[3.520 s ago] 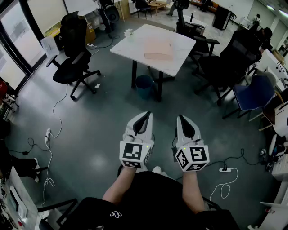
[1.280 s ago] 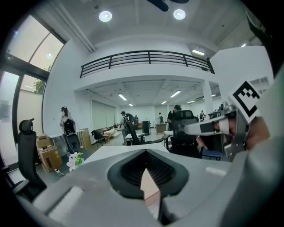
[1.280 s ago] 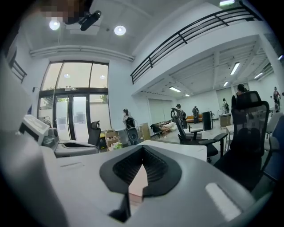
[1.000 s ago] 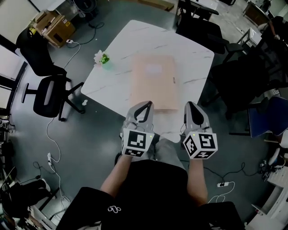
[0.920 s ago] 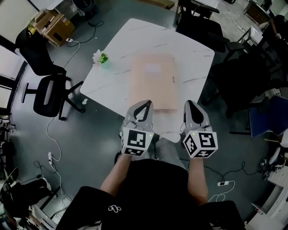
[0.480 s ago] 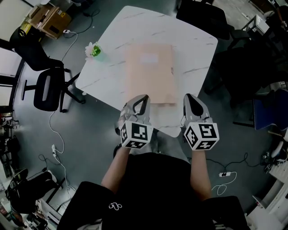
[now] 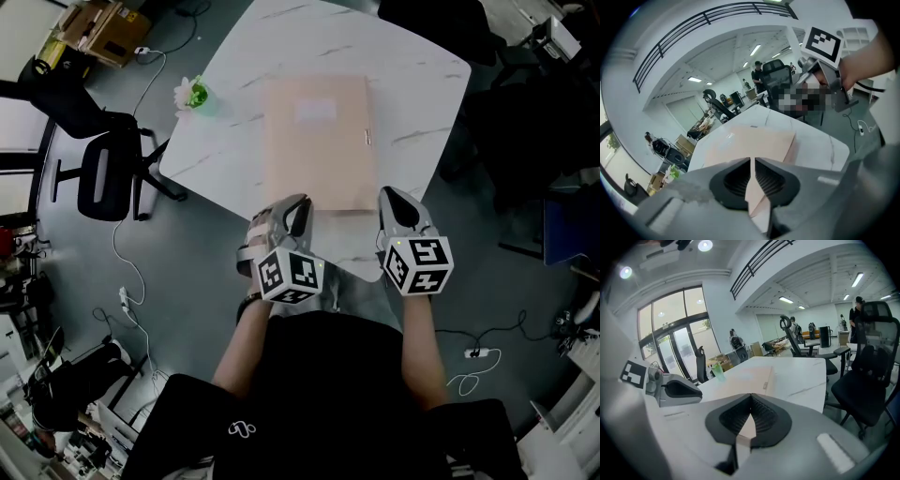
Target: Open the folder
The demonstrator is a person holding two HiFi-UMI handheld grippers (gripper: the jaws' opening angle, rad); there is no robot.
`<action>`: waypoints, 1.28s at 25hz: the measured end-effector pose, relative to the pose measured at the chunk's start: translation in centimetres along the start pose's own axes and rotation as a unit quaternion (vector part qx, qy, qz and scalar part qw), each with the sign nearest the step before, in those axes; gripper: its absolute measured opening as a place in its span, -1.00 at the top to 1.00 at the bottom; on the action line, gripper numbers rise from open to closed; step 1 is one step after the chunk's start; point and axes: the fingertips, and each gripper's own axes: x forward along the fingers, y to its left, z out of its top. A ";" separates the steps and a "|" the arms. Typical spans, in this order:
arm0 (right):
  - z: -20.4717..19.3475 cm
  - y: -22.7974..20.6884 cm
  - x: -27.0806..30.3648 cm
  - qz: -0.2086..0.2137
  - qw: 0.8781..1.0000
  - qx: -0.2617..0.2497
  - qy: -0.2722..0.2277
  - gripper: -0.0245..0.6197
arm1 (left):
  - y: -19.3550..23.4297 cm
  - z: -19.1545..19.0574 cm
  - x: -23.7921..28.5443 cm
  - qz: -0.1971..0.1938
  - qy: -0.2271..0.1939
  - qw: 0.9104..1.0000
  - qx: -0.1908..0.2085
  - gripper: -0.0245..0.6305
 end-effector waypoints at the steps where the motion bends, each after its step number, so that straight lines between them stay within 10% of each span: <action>1: -0.6 -0.1 0.4 0.002 1.000 -0.002 0.013 0.93 | -0.1 0.0 0.2 -0.003 0.004 1.000 0.001 0.88; 12: -5.9 -1.3 2.4 0.009 0.994 -0.008 0.105 0.93 | -2.3 -1.7 1.8 -0.051 0.051 0.994 0.080 0.65; 32: -7.6 -1.1 2.9 0.010 0.992 -0.014 0.125 0.92 | -4.0 -3.2 2.4 -0.057 0.086 0.972 0.209 0.53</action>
